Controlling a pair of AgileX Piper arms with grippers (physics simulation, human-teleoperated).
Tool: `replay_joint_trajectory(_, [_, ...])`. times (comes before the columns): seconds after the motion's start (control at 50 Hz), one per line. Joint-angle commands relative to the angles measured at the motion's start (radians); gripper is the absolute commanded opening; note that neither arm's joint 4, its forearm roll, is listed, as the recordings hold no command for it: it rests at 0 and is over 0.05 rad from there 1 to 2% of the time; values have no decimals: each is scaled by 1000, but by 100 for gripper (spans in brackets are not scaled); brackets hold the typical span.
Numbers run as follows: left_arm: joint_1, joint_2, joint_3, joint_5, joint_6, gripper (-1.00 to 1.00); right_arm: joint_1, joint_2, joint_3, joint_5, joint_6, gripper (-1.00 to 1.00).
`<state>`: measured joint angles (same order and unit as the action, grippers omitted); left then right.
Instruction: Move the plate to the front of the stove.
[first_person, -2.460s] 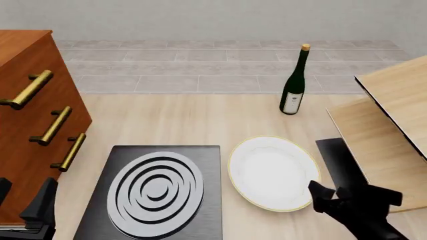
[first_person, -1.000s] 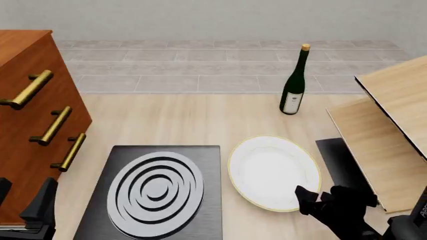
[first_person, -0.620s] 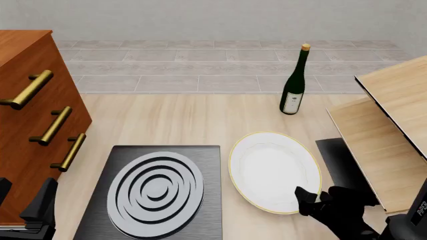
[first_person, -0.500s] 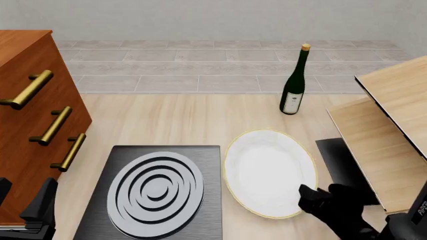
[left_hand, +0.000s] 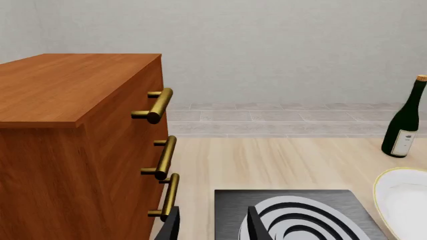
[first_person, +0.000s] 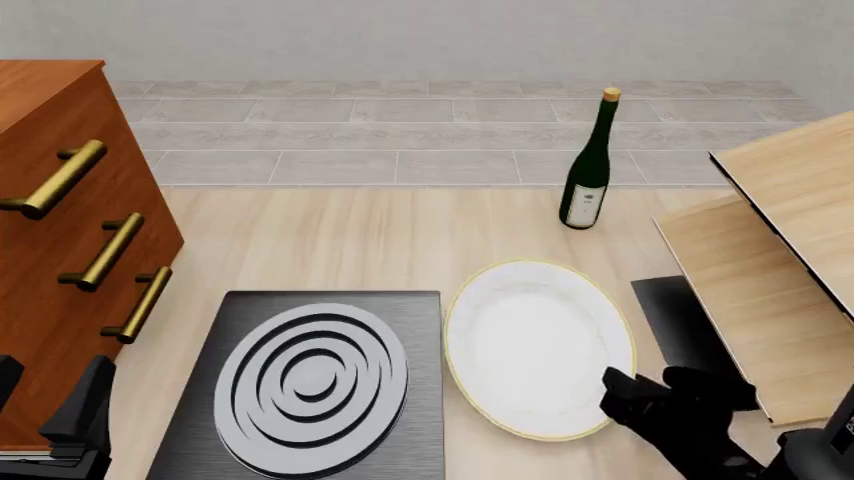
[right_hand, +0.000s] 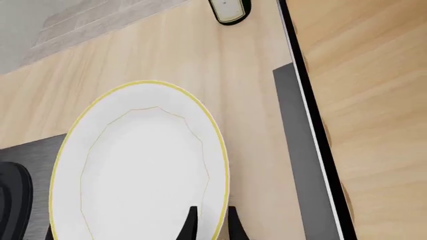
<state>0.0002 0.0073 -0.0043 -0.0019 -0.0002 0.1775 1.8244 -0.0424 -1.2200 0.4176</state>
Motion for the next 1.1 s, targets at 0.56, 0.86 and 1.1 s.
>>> replay_joint_trajectory(0.56, [0,0,0,0,0,100,-38,-309,42,204,30,-100])
replay_joint_trajectory(0.86, [0,0,0,0,0,100,-44,-552,-5,437,40,-100])
replay_joint_trajectory(1.1, [0,0,0,0,0,100,-31,-606,-32,497,49,-100])
